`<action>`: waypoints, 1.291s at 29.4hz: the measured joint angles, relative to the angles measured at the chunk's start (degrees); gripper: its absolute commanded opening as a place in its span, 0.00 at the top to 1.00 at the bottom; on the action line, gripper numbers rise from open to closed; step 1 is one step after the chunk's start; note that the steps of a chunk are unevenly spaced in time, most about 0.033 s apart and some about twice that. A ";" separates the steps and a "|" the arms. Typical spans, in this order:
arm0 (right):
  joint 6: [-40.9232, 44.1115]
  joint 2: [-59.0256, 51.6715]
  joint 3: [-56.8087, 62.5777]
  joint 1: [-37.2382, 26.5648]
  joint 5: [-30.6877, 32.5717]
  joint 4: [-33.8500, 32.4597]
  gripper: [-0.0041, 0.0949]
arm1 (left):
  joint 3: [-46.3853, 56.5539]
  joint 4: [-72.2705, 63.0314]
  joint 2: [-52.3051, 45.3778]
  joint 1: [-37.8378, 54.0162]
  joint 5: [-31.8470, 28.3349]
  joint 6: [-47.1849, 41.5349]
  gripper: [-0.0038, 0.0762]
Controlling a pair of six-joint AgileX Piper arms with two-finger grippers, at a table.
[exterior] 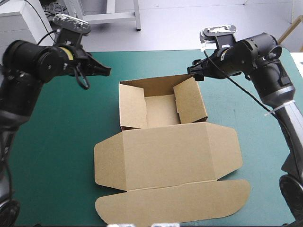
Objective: Fold the box
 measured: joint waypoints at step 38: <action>-4.03 23.47 5.20 0.00 -1.96 0.39 0.44 | 40.75 1.47 -50.96 0.00 0.11 -1.50 0.96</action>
